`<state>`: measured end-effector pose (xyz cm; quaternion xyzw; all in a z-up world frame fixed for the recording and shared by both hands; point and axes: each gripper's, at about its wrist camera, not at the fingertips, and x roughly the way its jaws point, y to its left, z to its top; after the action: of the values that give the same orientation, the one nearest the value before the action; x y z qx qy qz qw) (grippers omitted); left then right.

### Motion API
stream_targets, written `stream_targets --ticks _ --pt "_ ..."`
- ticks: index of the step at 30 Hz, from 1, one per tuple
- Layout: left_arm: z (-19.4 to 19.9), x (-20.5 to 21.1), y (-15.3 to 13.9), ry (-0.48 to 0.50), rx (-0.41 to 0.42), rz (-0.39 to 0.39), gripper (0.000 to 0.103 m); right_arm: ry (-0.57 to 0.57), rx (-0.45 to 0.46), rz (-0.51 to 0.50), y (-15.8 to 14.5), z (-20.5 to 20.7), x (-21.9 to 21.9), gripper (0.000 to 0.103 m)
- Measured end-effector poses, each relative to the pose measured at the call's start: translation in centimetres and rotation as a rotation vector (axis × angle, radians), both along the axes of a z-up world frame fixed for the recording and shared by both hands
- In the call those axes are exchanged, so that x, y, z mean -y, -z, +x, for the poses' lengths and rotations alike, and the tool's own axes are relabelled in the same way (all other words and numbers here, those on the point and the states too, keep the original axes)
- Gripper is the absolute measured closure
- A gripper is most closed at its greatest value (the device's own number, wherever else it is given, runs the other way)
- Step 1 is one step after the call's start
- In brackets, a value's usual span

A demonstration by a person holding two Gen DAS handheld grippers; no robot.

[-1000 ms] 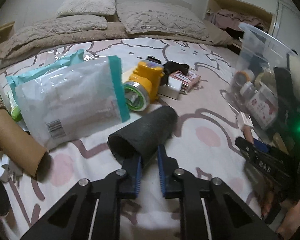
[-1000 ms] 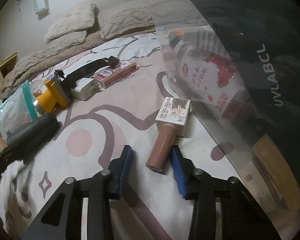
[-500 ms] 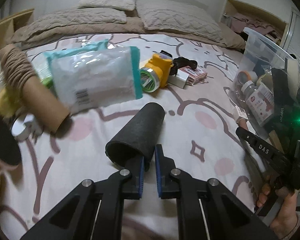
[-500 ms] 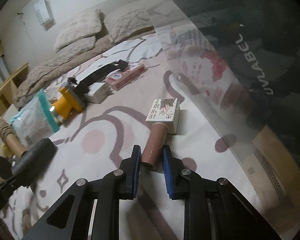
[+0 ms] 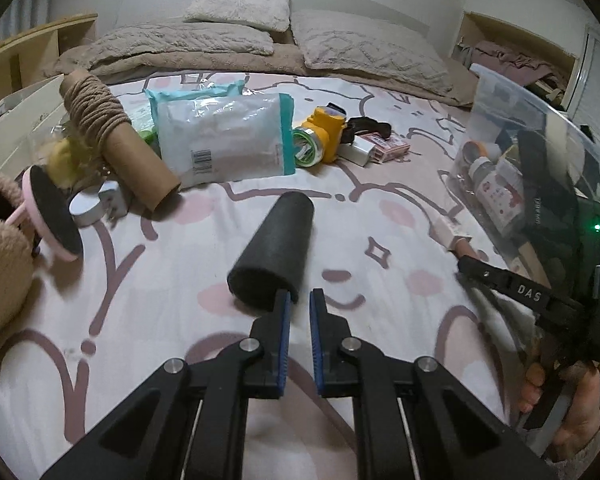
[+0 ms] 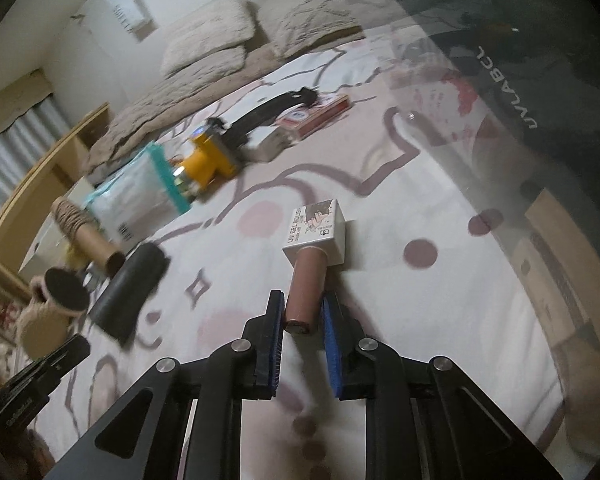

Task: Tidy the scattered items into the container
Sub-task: 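Close the left gripper on the black foam roller end and lift it, then align the open right gripper around the UV gel polish bottle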

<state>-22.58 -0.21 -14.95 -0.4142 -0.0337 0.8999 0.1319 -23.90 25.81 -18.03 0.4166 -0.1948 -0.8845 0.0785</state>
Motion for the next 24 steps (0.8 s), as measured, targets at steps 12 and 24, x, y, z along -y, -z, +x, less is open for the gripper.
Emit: stream_targets --ticks 12,24 --pt "0.2 1.1 0.8 -0.038 0.010 0.038 0.093 -0.152 0.019 0.018 0.0 5.8 2.7 0.084" --pt "-1.4 -0.9 1.6 -0.023 -0.019 -0.035 0.060 -0.253 0.007 0.085 0.5 9.8 5.0 0.084"
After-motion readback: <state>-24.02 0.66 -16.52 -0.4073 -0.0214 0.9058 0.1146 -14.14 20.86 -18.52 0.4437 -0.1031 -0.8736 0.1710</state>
